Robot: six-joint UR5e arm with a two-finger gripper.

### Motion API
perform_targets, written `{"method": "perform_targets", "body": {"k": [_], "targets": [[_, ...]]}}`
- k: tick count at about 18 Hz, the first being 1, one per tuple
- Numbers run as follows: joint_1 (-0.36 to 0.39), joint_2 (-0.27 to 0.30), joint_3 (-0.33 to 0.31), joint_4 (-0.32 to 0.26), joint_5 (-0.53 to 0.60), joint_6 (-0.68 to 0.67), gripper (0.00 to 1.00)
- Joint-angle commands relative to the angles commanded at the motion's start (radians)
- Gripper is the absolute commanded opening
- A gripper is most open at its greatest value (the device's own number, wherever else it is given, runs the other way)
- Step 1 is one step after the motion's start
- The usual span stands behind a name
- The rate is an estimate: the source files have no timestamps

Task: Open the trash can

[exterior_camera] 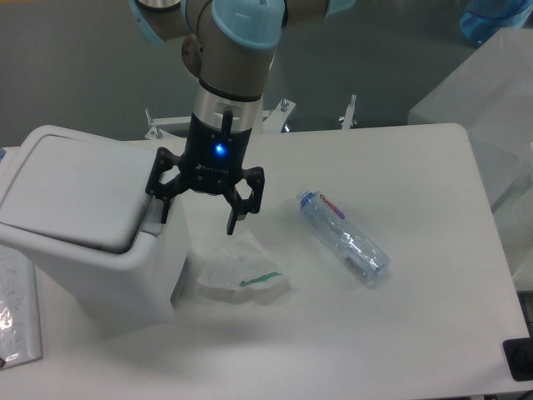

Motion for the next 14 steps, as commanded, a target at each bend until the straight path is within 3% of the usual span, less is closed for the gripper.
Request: {"method": "perform_targets", "body": {"k": [7,12,14], "targets": [[0.014,0.0,0.032,0.002,0.0,0.006,1.0],[0.136,-0.005,0.072,0.024,-0.006,0.058,1.0],[0.162,-0.038,0.104,0.032,-0.005,0.064,1.0]]}}
